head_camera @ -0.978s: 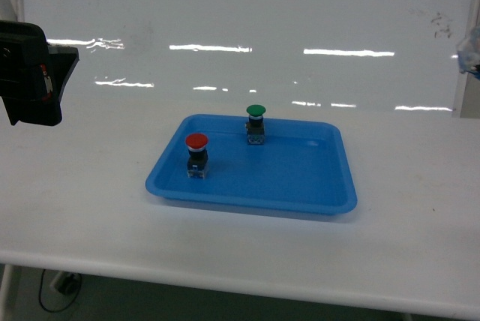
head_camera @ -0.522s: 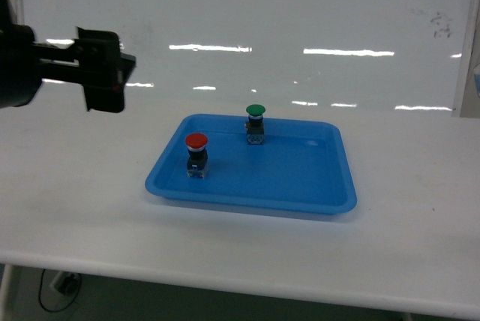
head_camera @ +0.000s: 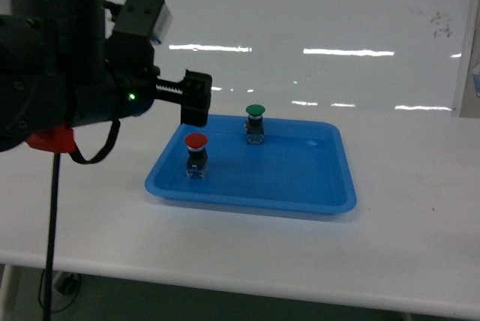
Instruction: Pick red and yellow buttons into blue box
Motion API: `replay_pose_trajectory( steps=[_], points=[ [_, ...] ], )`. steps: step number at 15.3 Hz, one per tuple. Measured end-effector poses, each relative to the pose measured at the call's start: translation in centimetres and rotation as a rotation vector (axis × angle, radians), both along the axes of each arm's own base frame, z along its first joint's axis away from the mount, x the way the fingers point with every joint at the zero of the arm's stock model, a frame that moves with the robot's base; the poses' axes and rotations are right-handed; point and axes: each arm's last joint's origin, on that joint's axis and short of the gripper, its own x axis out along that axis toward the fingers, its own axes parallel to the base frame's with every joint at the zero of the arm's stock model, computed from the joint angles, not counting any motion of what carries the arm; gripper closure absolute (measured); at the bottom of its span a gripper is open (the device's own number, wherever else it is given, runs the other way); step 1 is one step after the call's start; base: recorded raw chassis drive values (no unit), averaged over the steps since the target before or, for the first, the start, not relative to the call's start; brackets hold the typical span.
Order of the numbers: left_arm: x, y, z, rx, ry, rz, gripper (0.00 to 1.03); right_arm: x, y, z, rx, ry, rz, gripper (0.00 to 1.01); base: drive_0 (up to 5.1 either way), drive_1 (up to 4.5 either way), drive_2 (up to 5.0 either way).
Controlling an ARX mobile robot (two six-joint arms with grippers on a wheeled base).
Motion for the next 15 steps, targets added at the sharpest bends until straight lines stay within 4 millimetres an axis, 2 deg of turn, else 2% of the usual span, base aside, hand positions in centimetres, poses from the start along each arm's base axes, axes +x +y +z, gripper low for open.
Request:
replay_pose_trajectory(
  steps=[2, 11, 12, 14, 15],
  points=[
    [-0.2, -0.1, -1.4, 0.076, -0.001, 0.012, 0.05, 0.0, 0.0, 0.0, 0.0, 0.0, 0.0, 0.67, 0.0, 0.0, 0.0],
    [-0.2, 0.2, -1.3, 0.111, -0.001, 0.004, 0.05, 0.0, 0.0, 0.0, 0.0, 0.0, 0.0, 0.67, 0.0, 0.0, 0.0],
    [0.4, -0.1, -1.3, 0.108, 0.01, -0.013, 0.05, 0.0, 0.0, 0.0, 0.0, 0.0, 0.0, 0.67, 0.0, 0.0, 0.0],
    [3.1, -0.7, -1.2, 0.114, 0.002, -0.013, 0.05, 0.0, 0.0, 0.0, 0.0, 0.0, 0.0, 0.67, 0.0, 0.0, 0.0],
    [4.4, -1.3, -1.8, 0.127, 0.006, -0.023, 0.05, 0.0, 0.0, 0.0, 0.0, 0.0, 0.0, 0.67, 0.0, 0.0, 0.0]
  ],
)
